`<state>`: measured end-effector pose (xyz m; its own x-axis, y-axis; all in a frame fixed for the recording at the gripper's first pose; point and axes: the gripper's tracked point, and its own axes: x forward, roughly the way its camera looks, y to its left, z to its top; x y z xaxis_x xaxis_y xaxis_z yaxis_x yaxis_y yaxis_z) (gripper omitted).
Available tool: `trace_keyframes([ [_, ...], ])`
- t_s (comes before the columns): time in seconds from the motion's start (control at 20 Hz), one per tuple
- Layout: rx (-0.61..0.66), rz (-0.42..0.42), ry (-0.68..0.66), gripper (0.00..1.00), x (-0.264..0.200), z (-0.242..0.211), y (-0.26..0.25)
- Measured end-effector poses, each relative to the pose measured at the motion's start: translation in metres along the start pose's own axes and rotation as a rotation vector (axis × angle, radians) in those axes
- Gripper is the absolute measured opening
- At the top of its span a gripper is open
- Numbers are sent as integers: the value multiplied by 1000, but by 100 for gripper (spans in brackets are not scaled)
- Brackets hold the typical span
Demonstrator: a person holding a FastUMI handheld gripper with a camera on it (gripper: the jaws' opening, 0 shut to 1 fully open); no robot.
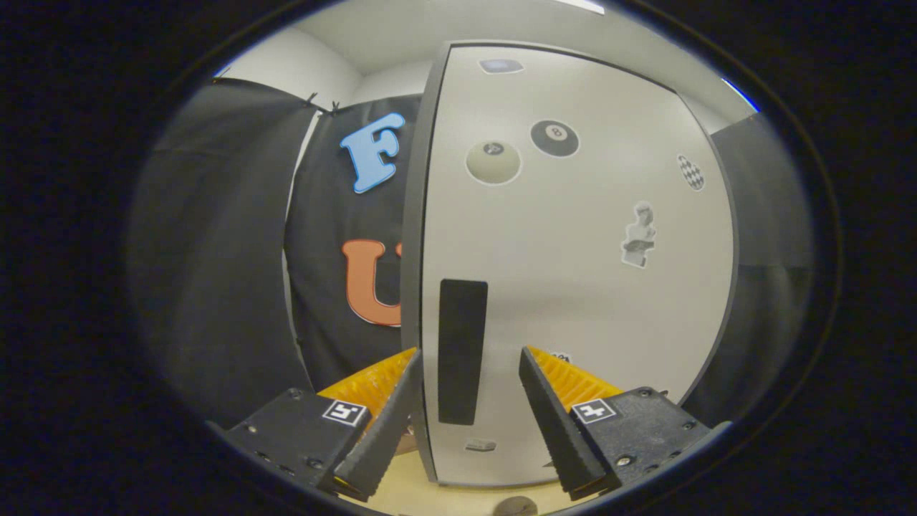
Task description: Open the shoe cabinet door, grab the shoes and put them into the shoe cabinet, then close the shoe cabinet door.
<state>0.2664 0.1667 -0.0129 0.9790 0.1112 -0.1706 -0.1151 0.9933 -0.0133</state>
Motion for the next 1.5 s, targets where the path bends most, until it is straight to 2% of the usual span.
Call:
trace_keyframes([
  [0.15, 65, 79, 13, 62, 10, 1, 15],
  [0.25, 49, 49, -6, 40, 12, 2, 12],
  [0.35, 40, 52, -6, 37, 11, 0, 12],
  [0.6, 18, 122, -8, 31, -5, -2, 10],
  [1.15, -1, 239, 23, 31, -120, -13, -19],
  [1.5, 22, 362, 11, 28, -176, -19, -53],
])
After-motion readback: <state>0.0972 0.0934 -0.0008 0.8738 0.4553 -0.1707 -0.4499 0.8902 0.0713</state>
